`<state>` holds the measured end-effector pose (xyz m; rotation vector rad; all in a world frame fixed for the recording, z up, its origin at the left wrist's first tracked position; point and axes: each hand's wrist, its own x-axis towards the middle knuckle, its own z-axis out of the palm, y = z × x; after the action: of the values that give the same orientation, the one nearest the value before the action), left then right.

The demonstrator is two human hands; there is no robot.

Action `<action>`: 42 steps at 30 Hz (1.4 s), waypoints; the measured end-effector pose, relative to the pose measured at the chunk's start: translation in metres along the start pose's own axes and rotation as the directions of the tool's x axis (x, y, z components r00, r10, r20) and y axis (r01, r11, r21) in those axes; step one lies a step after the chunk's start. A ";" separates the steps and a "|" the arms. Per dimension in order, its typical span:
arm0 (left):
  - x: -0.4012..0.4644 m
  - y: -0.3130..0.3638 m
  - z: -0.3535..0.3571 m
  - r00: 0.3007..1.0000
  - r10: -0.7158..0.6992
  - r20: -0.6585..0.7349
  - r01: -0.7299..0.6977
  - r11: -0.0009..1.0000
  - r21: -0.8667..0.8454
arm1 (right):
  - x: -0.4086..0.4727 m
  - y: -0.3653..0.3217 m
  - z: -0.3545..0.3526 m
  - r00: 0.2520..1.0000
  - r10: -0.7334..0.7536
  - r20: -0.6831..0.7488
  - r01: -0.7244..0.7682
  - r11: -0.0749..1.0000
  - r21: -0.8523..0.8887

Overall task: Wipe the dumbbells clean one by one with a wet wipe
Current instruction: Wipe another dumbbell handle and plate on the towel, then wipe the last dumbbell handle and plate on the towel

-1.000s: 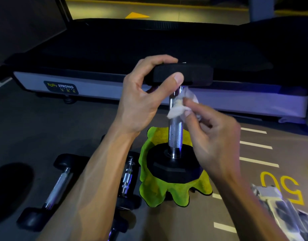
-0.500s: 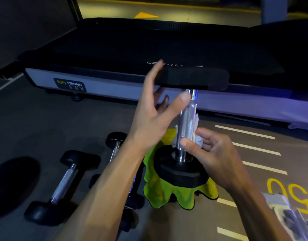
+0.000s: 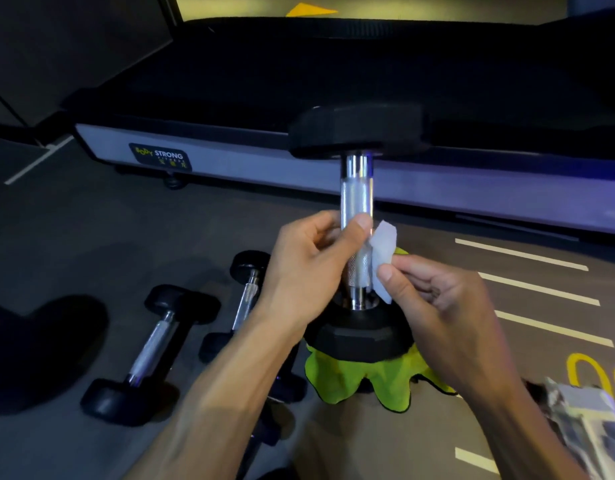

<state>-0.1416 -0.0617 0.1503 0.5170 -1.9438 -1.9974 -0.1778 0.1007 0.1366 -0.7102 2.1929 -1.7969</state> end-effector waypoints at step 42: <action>-0.161 -0.184 -0.300 0.865 -0.499 -0.060 0.285 0.388 0.877 | -0.071 0.055 0.125 0.804 0.281 0.524 -0.300 0.953 -0.051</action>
<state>0.1446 -0.2489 -0.0311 1.1275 -3.1925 -1.0577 -0.0720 0.0365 0.0455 -0.7075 1.7787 -1.2879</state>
